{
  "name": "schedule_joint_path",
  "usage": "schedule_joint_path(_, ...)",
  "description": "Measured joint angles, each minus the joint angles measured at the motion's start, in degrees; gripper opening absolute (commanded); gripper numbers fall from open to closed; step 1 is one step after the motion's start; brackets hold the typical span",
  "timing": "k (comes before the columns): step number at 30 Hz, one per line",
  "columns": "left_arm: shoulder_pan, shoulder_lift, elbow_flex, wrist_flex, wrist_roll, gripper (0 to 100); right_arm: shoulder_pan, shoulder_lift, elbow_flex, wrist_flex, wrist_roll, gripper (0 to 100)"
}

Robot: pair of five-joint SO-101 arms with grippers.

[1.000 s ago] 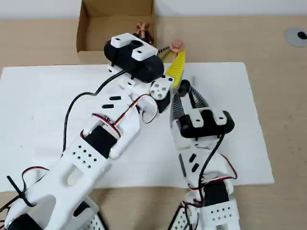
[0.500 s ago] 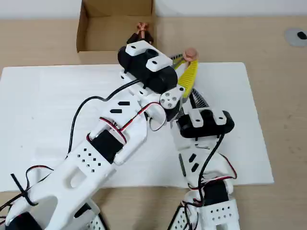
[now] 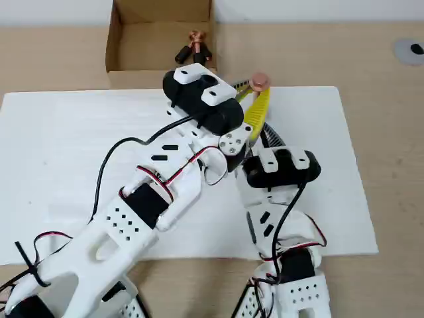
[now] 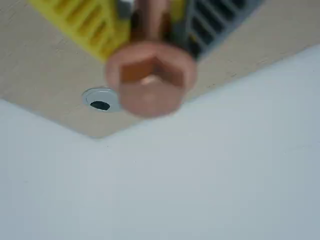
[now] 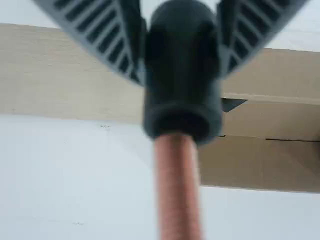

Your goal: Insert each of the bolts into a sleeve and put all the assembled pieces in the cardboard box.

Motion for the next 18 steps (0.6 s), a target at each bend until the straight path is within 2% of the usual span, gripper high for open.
schedule_joint_path(9, 0.1, 0.3, 0.2, 1.0, 2.1, 1, 0.0, 0.0, 0.0, 2.6, 0.0, 0.9)
schedule_joint_path(18, 0.1, 0.2, -5.2, 12.3, 4.0, 1, 0.0, 0.0, 0.0, 2.7, 0.0, 0.9)
